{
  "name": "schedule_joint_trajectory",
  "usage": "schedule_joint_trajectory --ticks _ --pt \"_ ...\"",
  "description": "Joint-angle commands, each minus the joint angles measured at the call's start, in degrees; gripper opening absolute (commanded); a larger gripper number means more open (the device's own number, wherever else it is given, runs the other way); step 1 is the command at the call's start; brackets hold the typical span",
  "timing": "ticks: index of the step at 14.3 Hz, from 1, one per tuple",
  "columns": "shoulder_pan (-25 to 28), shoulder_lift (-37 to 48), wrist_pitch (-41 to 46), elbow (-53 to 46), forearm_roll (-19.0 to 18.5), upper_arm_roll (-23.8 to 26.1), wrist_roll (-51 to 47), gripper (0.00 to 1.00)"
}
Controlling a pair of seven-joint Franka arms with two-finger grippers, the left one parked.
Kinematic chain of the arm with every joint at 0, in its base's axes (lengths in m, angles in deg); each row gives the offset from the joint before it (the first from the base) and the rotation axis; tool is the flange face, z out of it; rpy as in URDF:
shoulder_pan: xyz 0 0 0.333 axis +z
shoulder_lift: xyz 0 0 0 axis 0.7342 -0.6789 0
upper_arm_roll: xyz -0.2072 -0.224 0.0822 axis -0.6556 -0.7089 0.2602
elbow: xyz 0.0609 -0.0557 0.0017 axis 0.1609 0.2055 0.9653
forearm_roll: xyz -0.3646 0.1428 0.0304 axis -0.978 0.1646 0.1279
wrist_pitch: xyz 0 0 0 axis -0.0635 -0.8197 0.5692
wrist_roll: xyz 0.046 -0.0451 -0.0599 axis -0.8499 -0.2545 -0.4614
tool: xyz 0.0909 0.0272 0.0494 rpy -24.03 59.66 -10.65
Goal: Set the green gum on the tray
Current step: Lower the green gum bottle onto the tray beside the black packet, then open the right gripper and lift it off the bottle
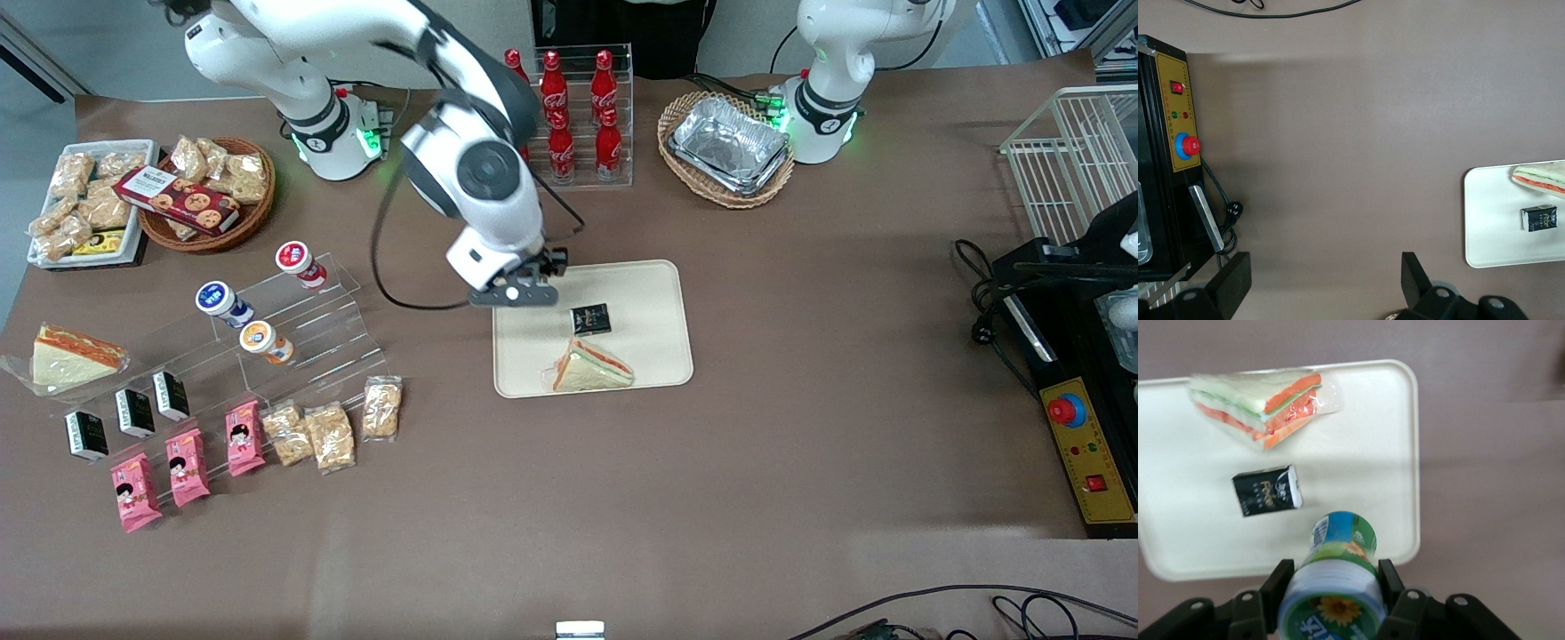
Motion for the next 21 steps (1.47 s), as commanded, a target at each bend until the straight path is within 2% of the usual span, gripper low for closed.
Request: schedule_joint_trajectory --ticks 1,3,5,12,13,14,15,16,21 --pt "-0.04 -3.39 -14.30 7.71 -1.63 -0.02 -1.02 0.00" --pt "-0.04 -5.84 -18.73 10.19 -1.72 -0.11 -0.49 0.00" --pt "-0.04 -7.26 -19.01 10.37 -1.72 -0.11 -0.40 0.00" --pt "-0.48 -7.44 -25.95 16.35 -1.81 -0.11 0.57 0.00" --pt "-0.56 -7.61 -26.13 16.27 -1.81 -0.11 0.48 0.42" --pt "-0.65 -7.53 -26.30 16.18 -1.81 -0.19 0.57 0.63" --pt "-0.57 -7.35 -26.22 16.18 -1.81 -0.19 0.48 0.97" --pt "-0.57 -7.09 -26.13 16.18 -1.81 -0.19 0.39 1.00" --pt "-0.74 -6.39 -26.13 15.91 -1.81 -0.28 0.39 1.00"
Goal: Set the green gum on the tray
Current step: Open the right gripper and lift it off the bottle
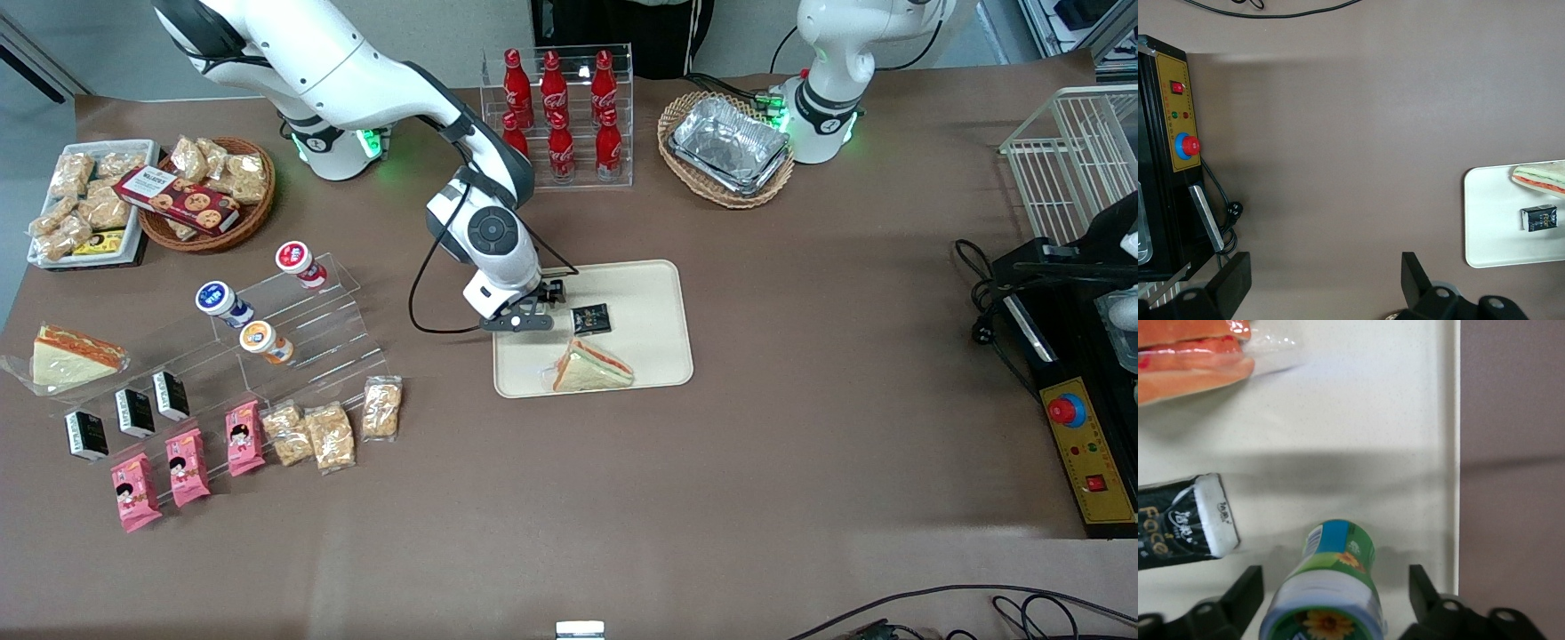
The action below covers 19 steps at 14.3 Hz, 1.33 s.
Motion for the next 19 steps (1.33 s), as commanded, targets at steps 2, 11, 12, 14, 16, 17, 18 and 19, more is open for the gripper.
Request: schedule_joint_trajectory --ticks 2,11,12,14,16,17,18,19 --pt "-0.68 1.21 -1.29 0.67 -0.89 0.02 0.25 1.00" --pt "-9.80 26.23 21.00 -0.82 -0.37 0.64 6.11 1.00" --pt "-12.17 29.39 24.17 -0.82 -0.01 0.64 9.27 1.00" --pt "-16.57 35.11 28.66 -0.82 0.86 0.29 13.24 1.00" --pt "-22.10 39.16 32.62 -0.82 0.96 0.03 19.55 1.00" --pt "-24.57 40.83 34.12 -0.82 1.04 -1.02 23.24 1.00" --pt "-25.29 42.33 35.44 -0.82 1.31 -3.38 26.67 1.00" --pt "-25.29 43.91 37.02 -0.82 1.31 -7.06 30.01 1.00"
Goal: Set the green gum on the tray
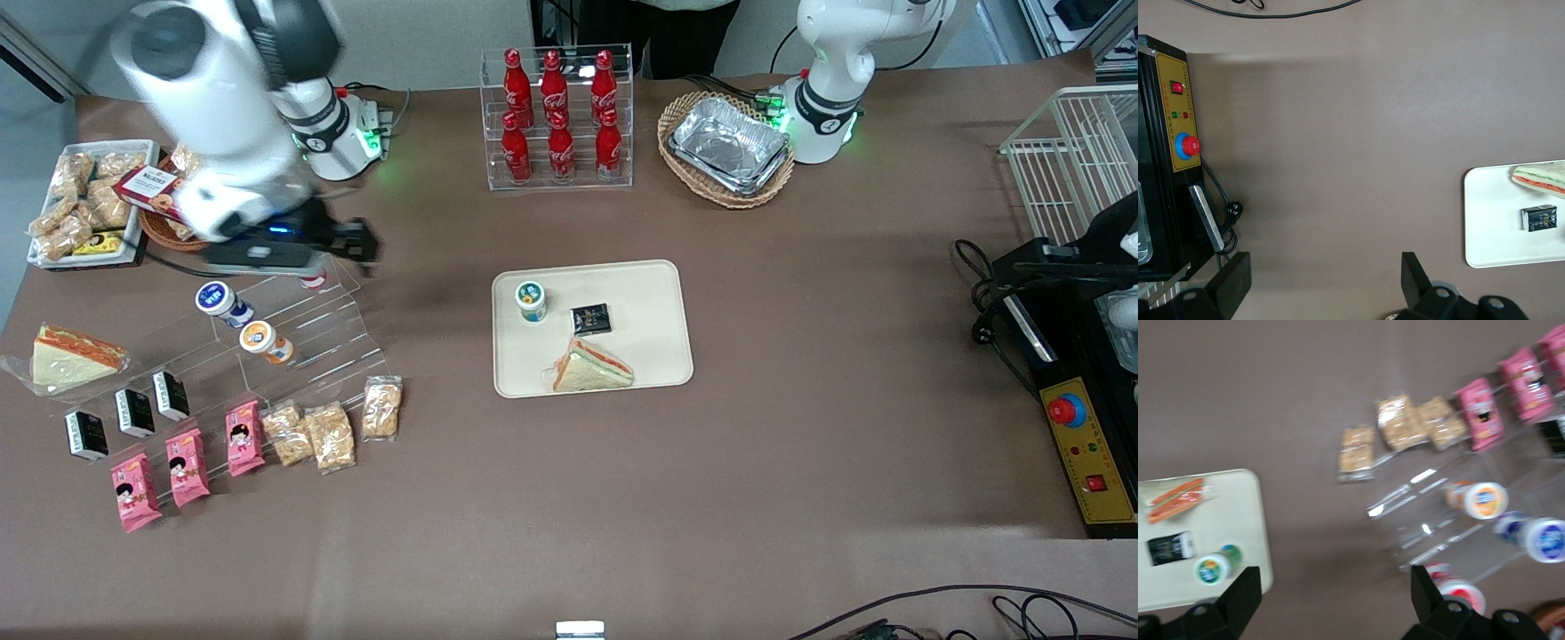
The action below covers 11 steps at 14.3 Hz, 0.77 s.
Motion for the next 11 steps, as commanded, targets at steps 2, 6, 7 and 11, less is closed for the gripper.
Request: schedule_joint_trajectory --ticks 2,6,7,11 --pt "-2.83 7.00 6.28 1.41 1.25 -10.86 14.90 1.00" --pt "-4.50 7.19 7.61 -1.04 1.16 -17.03 18.80 1.00" --pt "-4.59 5.79 7.61 -2.61 0.98 -17.21 19.24 1.00" --pt "-4.59 -3.25 12.43 -14.37 0.54 -19.06 19.77 1.00"
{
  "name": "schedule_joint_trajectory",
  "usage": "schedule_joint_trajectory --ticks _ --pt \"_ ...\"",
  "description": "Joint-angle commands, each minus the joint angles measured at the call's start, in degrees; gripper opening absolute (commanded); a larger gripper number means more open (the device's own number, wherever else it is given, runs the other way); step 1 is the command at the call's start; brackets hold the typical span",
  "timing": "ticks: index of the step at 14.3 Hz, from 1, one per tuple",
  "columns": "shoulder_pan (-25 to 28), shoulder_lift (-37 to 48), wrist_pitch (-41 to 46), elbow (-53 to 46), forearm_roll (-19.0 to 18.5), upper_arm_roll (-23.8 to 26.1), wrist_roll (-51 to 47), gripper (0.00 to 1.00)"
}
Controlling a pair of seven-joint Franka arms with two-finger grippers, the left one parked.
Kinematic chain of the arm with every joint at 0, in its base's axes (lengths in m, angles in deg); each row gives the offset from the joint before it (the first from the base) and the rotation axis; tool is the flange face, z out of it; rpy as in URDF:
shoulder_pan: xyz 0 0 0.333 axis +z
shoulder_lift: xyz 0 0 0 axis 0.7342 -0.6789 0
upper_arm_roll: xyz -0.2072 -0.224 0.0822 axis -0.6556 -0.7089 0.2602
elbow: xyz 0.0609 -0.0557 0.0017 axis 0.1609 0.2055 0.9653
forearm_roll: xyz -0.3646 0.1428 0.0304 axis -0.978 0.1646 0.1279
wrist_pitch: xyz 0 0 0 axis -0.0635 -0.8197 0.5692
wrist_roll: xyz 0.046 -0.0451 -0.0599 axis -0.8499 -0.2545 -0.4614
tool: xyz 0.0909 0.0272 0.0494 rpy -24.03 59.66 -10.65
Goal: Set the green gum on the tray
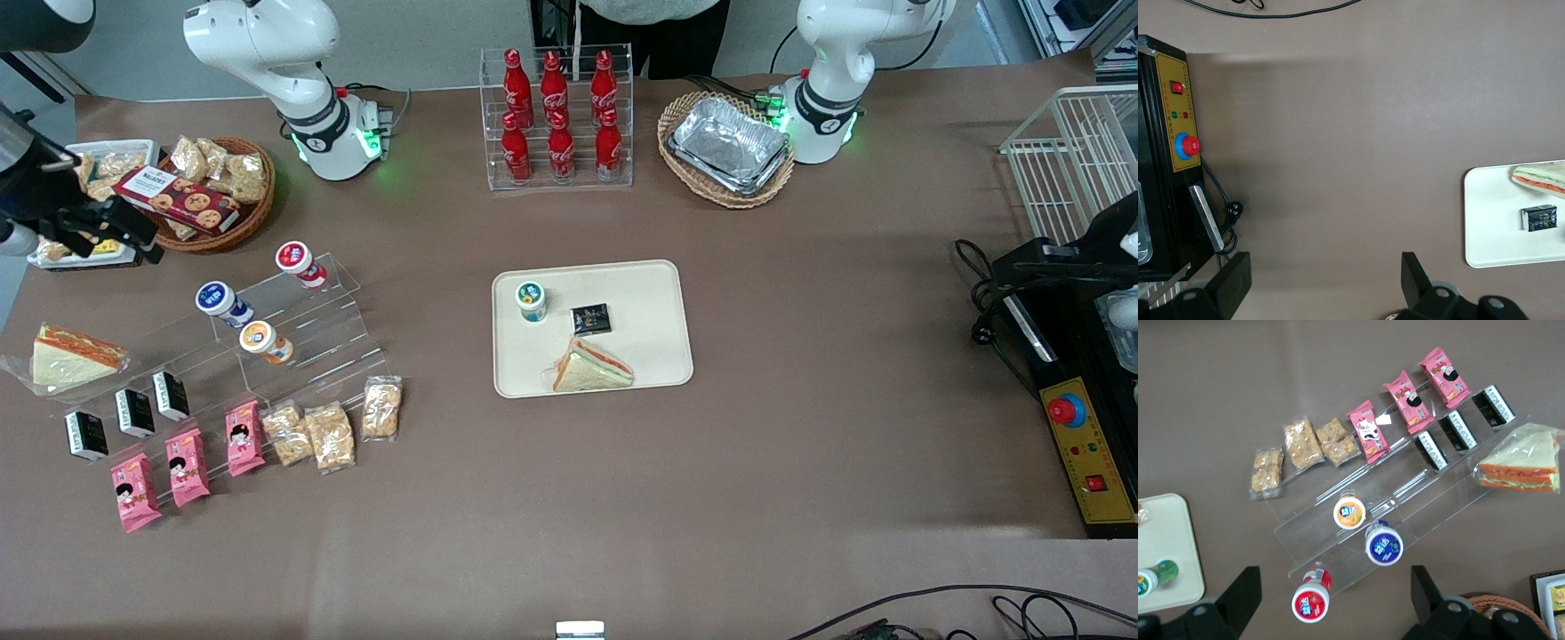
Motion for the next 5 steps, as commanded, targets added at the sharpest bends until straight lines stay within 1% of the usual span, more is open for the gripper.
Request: schedule_joint_trajectory --ticks 1,2,3,5 --pt "-0.10 -9.81 7.41 -13.58 0.32 -0.92 1.00 1.00" --pt "-0.19 -11.22 9.00 -16.04 0.32 -1.44 1.00 1.00" --pt "-0.10 -11.59 9.80 -16.77 0.32 -2.49 1.00 1.00" --pt "-0.10 -12.11 9.63 -16.77 0.32 -2.77 1.00 1.00"
